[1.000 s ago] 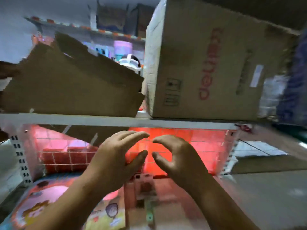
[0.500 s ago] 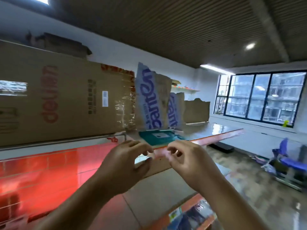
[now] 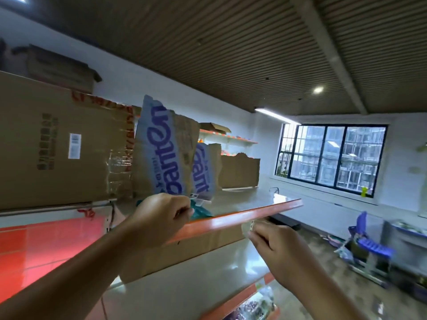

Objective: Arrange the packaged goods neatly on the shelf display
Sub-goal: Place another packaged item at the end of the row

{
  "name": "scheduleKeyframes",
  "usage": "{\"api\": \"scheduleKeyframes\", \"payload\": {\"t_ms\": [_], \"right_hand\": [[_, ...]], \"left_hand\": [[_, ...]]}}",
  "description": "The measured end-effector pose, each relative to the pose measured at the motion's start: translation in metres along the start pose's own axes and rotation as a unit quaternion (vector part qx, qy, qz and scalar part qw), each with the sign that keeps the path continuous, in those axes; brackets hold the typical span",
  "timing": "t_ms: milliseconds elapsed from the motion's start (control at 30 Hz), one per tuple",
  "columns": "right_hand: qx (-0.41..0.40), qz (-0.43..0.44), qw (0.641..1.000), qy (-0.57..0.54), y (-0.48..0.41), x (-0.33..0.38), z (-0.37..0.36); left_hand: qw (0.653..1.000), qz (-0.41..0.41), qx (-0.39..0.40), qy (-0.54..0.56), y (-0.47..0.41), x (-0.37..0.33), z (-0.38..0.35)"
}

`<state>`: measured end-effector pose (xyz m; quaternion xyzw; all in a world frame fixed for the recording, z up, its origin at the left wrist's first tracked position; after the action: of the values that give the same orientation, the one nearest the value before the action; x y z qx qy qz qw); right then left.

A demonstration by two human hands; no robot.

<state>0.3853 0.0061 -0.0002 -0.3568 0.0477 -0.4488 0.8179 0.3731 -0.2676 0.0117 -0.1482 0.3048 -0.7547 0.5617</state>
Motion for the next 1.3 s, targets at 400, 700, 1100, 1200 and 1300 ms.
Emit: {"api": "scheduleKeyframes", "payload": {"t_ms": [400, 700, 1100, 1200, 1300], "right_hand": [[0.076, 0.058, 0.995, -0.008, -0.111, -0.088, -0.074], [0.091, 0.134, 0.986, -0.042, -0.217, -0.130, -0.138], [0.147, 0.202, 0.963, -0.105, -0.325, -0.125, -0.194], [0.166, 0.227, 0.954, -0.102, -0.353, -0.124, -0.207], [0.199, 0.247, 0.943, -0.097, -0.379, -0.127, -0.225]], "left_hand": [[0.986, 0.089, 0.128, -0.062, -0.130, 0.080, -0.063], [0.967, 0.121, 0.196, -0.105, -0.213, 0.103, -0.086], [0.929, 0.179, 0.272, -0.177, -0.244, 0.109, -0.131], [0.907, 0.213, 0.317, -0.179, -0.242, 0.116, -0.157], [0.887, 0.265, 0.342, -0.162, -0.240, 0.128, -0.172]]}}
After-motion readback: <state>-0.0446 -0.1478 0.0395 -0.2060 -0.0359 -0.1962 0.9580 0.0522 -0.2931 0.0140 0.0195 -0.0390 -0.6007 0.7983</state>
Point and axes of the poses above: each hand's wrist, its own y-axis away from the middle knuckle, its own z-axis out of the back of the hand, x = y × z, the point moved 3 cm from there along -y, towards the middle knuckle, and after that the axes turned 4 degrees about -y, right-handed, at the moved point
